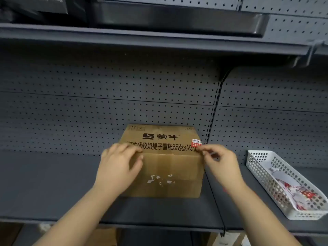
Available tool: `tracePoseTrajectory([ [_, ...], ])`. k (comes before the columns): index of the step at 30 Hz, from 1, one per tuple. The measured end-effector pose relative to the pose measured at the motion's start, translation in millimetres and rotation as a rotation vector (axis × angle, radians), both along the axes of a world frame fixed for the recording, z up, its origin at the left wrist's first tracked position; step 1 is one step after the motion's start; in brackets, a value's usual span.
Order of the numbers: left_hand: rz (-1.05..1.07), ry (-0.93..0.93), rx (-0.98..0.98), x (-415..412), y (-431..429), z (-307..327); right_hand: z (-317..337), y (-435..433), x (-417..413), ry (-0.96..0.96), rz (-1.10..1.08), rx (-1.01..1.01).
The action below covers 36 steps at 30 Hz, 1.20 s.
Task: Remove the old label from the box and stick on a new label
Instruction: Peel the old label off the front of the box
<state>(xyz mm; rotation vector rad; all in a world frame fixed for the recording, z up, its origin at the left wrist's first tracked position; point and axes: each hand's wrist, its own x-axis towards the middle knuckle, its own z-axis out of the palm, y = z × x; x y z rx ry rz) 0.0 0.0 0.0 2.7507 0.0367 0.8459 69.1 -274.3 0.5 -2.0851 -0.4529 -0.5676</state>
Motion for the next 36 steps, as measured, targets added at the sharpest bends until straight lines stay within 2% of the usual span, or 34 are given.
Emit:
tracePoseTrajectory([
  [3,-0.017,0.018,0.037,24.9,18.9,9.5,9.4,6.0,26.0,0.061,-0.082,0.028],
  [7,-0.119,0.130,0.037,55.7,33.0,12.9,18.1,20.3,55.8,0.136,-0.094,-0.163],
  [13,-0.185,0.058,0.017,67.7,41.4,-3.5,16.7,19.6,88.5,0.225,-0.130,-0.373],
  [18,-0.167,-0.019,0.074,66.0,40.8,-9.1,13.9,15.3,96.7,0.227,-0.133,-0.410],
  [25,-0.162,-0.076,0.055,65.4,37.1,-12.2,21.0,10.1,98.0,0.178,-0.014,-0.370],
  [36,-0.140,-0.068,0.063,67.4,35.4,-12.0,26.8,2.1,102.9,0.179,0.064,-0.477],
])
